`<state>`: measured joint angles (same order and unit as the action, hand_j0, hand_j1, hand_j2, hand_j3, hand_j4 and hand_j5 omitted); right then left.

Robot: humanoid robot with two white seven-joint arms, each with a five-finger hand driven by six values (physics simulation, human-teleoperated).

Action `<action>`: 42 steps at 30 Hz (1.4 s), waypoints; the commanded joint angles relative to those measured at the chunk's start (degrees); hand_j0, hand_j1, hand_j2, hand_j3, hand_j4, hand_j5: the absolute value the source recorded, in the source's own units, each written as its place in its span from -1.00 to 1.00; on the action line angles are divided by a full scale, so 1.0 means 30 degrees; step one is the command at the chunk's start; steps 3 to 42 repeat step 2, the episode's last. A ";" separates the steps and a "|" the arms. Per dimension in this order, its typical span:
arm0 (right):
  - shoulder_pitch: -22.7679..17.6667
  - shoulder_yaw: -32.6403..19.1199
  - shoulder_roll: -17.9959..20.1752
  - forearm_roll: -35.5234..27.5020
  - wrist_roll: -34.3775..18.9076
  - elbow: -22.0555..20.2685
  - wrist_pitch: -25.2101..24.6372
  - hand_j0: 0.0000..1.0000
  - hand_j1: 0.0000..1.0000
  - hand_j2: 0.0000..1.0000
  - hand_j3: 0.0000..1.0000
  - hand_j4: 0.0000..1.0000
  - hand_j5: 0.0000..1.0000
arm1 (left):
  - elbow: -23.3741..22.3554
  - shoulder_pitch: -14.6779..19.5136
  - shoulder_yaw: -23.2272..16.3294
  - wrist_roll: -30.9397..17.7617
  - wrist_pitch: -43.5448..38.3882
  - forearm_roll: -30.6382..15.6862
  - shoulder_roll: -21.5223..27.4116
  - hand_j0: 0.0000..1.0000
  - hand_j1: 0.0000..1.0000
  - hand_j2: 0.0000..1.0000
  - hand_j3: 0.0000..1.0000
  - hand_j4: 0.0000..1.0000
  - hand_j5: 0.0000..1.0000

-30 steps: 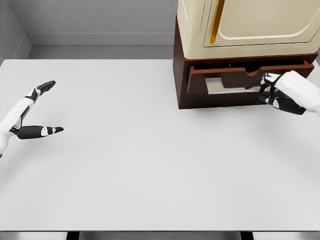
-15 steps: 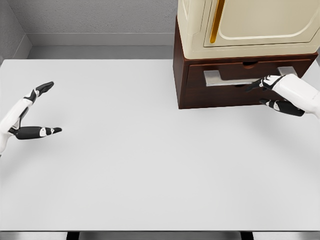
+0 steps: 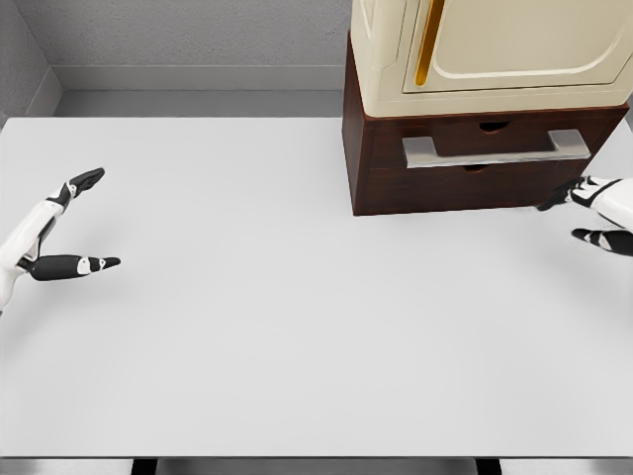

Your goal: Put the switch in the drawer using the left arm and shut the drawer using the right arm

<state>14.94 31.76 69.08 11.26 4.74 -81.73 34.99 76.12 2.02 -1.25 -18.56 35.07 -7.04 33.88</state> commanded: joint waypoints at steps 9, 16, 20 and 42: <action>-0.0059 -0.0128 0.1317 -0.0558 0.0061 0.1463 0.0003 0.39 0.39 0.39 0.39 0.39 0.39 | -0.0031 0.0000 0.0007 0.0006 -0.0023 -0.0143 0.0016 1.00 1.00 1.00 1.00 1.00 1.00; -0.0059 -0.0128 0.1317 -0.0558 0.0061 0.1463 0.0003 0.39 0.39 0.39 0.39 0.39 0.39 | -0.0031 0.0000 0.0007 0.0006 -0.0023 -0.0143 0.0016 1.00 1.00 1.00 1.00 1.00 1.00; -0.0059 -0.0128 0.1317 -0.0558 0.0061 0.1463 0.0003 0.39 0.39 0.39 0.39 0.39 0.39 | -0.0031 0.0000 0.0007 0.0006 -0.0023 -0.0143 0.0016 1.00 1.00 1.00 1.00 1.00 1.00; -0.0059 -0.0128 0.1317 -0.0558 0.0061 0.1463 0.0003 0.39 0.39 0.39 0.39 0.39 0.39 | -0.0031 0.0000 0.0007 0.0006 -0.0023 -0.0143 0.0016 1.00 1.00 1.00 1.00 1.00 1.00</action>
